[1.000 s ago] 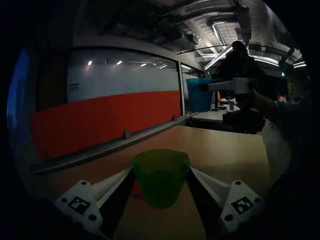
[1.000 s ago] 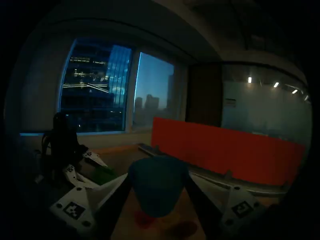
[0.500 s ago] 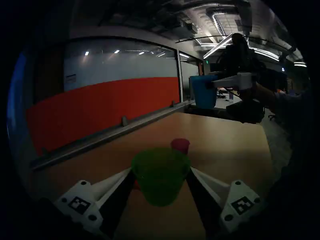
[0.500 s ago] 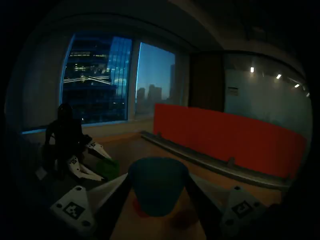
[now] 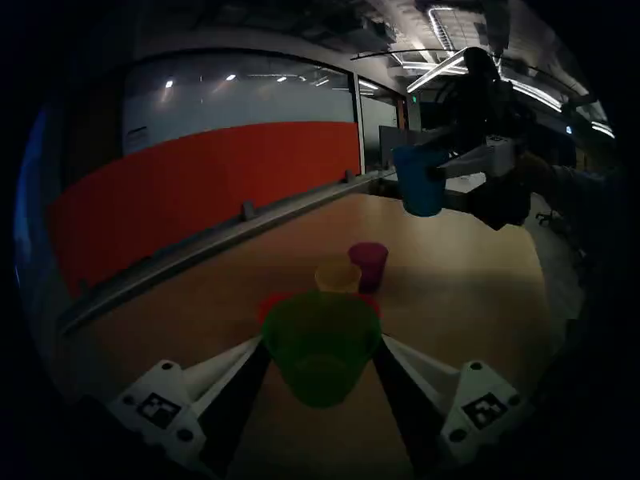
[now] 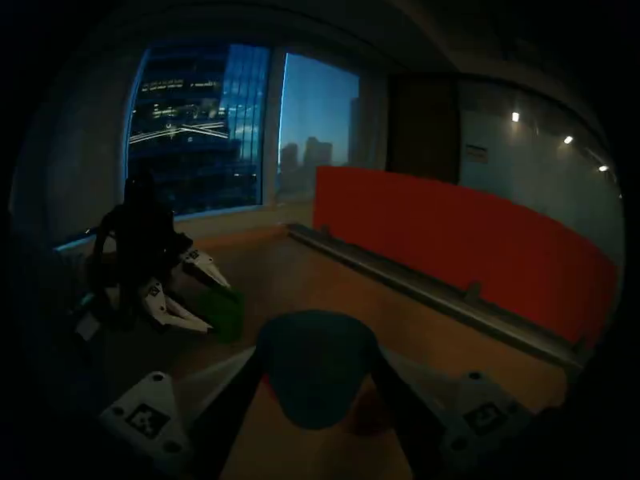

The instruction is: Pour water

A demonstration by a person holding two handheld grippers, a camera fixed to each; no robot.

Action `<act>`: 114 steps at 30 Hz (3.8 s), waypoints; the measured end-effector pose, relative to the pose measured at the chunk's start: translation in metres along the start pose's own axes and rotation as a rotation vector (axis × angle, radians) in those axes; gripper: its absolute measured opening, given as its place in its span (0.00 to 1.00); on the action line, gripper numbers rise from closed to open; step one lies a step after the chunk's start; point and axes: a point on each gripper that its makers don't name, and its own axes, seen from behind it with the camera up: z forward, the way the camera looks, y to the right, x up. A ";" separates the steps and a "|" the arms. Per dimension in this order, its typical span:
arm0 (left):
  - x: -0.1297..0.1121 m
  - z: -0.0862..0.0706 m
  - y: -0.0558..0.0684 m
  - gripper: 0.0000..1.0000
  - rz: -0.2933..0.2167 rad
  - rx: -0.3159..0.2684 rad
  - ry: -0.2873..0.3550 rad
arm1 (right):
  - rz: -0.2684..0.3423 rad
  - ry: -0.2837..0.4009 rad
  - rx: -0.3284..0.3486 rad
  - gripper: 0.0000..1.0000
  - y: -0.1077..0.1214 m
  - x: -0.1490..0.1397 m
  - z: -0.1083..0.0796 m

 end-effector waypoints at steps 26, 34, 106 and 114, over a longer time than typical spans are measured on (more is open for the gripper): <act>-0.057 0.027 -0.007 0.86 0.009 -0.042 -0.195 | -0.049 -0.265 0.072 0.94 -0.008 -0.094 0.033; -0.065 0.035 -0.008 0.85 0.011 -0.055 -0.224 | -0.058 -0.325 0.085 0.95 -0.010 -0.118 0.040; -0.104 0.022 -0.016 0.95 -0.041 -0.051 -0.261 | -0.026 -0.381 0.098 0.98 -0.027 -0.180 0.079; -0.103 0.017 -0.011 0.97 -0.049 -0.064 -0.260 | -0.005 -0.386 0.085 0.98 -0.025 -0.186 0.074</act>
